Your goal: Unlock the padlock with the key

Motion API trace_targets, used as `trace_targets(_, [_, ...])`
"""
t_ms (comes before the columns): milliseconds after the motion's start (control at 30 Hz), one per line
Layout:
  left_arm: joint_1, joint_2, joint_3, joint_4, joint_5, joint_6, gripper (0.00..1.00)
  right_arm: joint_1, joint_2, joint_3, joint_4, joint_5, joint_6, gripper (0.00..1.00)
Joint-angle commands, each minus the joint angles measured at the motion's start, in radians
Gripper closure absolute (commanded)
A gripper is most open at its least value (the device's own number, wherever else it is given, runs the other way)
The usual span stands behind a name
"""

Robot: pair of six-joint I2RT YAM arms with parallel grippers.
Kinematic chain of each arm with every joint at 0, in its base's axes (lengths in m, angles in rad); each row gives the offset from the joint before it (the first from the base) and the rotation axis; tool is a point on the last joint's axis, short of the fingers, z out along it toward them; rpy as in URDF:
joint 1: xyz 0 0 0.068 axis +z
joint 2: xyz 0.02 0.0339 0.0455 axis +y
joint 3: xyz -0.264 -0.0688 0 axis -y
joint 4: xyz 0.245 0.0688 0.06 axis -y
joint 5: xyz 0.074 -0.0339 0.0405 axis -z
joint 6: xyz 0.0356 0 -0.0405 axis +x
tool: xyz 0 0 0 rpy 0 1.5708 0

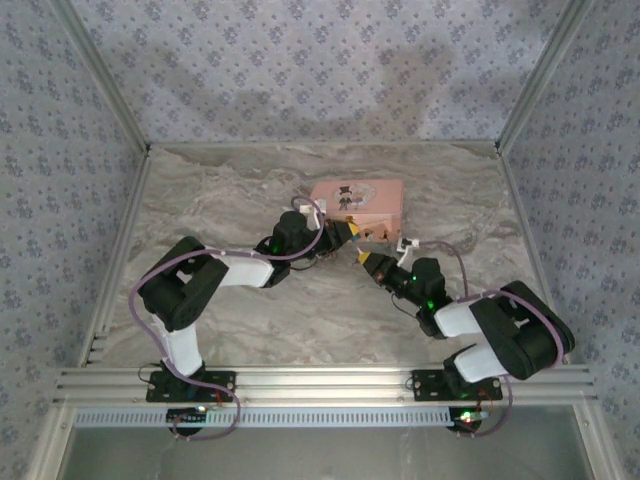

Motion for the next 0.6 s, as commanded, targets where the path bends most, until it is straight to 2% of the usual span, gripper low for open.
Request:
trace_targets(0, [0.008, -0.013, -0.002, 0.074, 0.019, -0.02, 1.0, 0.019, -0.084, -0.013, -0.033, 0.034, 0.009, 1.0])
trace_targets(200, [0.012, -0.013, -0.015, 0.084, 0.018, -0.021, 1.0, 0.017, -0.321, 0.011, -0.285, 0.069, -0.035, 1.0])
trace_targets(267, [0.011, -0.011, -0.015, 0.093, 0.018, -0.026, 1.0, 0.016, -0.356, 0.022, -0.331, 0.071, -0.038, 1.0])
trace_targets(367, [0.011, -0.009, -0.013, 0.101, 0.018, -0.034, 1.0, 0.01, -0.328, 0.025, -0.304, 0.057, -0.023, 1.0])
trace_targets(567, [0.011, -0.009, -0.007, 0.103, 0.021, -0.04, 1.0, 0.01, -0.175, 0.039, -0.163, 0.033, 0.005, 1.0])
